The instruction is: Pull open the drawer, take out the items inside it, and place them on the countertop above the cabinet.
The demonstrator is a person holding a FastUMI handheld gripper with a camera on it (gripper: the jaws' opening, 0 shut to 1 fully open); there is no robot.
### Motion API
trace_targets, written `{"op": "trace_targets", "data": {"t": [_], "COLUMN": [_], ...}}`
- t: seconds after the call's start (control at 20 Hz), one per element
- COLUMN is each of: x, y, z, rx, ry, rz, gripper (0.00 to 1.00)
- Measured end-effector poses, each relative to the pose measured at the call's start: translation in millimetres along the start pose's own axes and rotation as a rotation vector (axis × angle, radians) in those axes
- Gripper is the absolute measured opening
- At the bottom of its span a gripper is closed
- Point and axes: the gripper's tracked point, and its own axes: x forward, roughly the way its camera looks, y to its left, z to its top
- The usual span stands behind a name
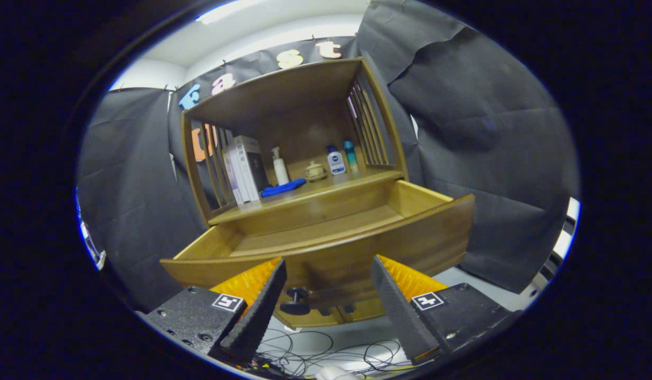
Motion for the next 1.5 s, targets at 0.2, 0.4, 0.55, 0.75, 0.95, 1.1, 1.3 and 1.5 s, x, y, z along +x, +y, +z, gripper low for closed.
{"op": "trace_targets", "data": {"t": [0.2, 0.4, 0.55, 0.75, 0.95, 1.1, 1.3, 1.5], "x": [17, 46, 66, 101, 136, 161, 180, 186], "y": [2, 9, 24, 40, 58, 65, 64, 52], "z": [40, 82, 103, 122, 116, 93, 50, 5], "rx": [0.004, -0.001, -0.039, -0.096, -0.129, -0.138, -0.185, -0.202], "ry": [0.003, 0.020, 0.061, 0.129, 0.257, 0.413, 0.600, 0.778], "rz": [-0.006, -0.020, -0.003, -0.005, 0.006, 0.021, 0.002, -0.054], "gripper": [1.00, 1.00, 1.00, 1.00, 1.00, 1.00, 1.00, 1.00]}}
